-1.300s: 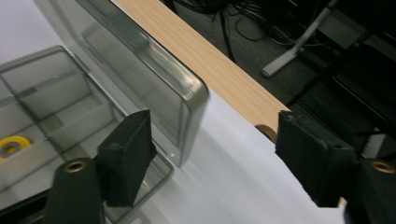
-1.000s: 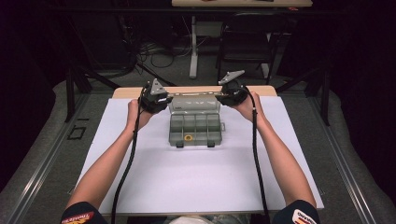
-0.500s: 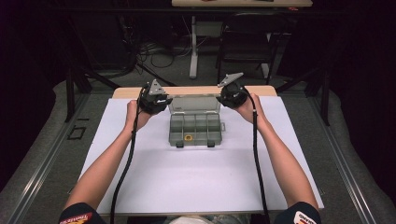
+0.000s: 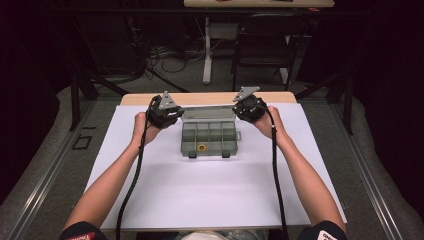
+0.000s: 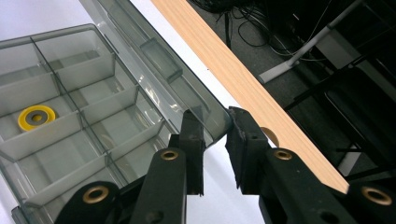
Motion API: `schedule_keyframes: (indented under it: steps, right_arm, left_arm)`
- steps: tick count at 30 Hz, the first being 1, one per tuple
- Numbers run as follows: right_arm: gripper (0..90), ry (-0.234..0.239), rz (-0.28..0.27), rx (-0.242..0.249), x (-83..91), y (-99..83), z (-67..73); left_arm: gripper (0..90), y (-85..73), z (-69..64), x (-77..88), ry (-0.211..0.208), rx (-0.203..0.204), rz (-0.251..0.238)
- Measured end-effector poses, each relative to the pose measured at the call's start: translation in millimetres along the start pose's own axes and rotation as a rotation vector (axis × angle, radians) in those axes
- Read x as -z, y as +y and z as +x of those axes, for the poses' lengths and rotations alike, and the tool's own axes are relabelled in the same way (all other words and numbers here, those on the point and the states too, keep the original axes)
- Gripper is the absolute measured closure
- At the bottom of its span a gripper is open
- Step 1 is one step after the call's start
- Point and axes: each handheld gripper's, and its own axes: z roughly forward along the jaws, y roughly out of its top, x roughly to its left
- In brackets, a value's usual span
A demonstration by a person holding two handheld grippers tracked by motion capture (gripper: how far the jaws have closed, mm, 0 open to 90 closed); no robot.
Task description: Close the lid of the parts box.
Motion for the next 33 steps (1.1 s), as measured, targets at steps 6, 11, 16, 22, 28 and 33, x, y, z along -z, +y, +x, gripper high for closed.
schedule_keyframes:
  steps: [6,11,16,22,28,33]
  right_arm:
    - [76.8,-0.025,-0.004,0.034,3.0,-3.9,8.5]
    - [76.7,-0.041,-0.011,0.061,5.0,-7.3,14.2]
    - [76.6,-0.056,-0.016,0.075,6.2,-10.2,19.1]
    - [75.9,-0.072,-0.006,0.101,8.0,-12.1,25.7]
    - [75.6,-0.082,-0.017,0.112,8.7,-15.9,30.5]
    - [75.4,-0.092,-0.018,0.115,9.5,-18.4,35.0]
  left_arm:
    - [75.7,-3.1,-6.8,1.3,0.014,-0.018,0.002]
    - [75.5,-6.6,-11.3,2.3,0.028,-0.027,-0.009]
    - [75.3,-10.4,-16.2,3.5,0.044,-0.039,-0.021]
    - [74.7,-15.0,-23.0,6.0,0.064,-0.071,-0.026]
    - [74.4,-18.9,-29.9,8.3,0.085,-0.09,-0.032]
    - [73.4,-20.8,-30.8,9.2,0.077,-0.089,-0.036]
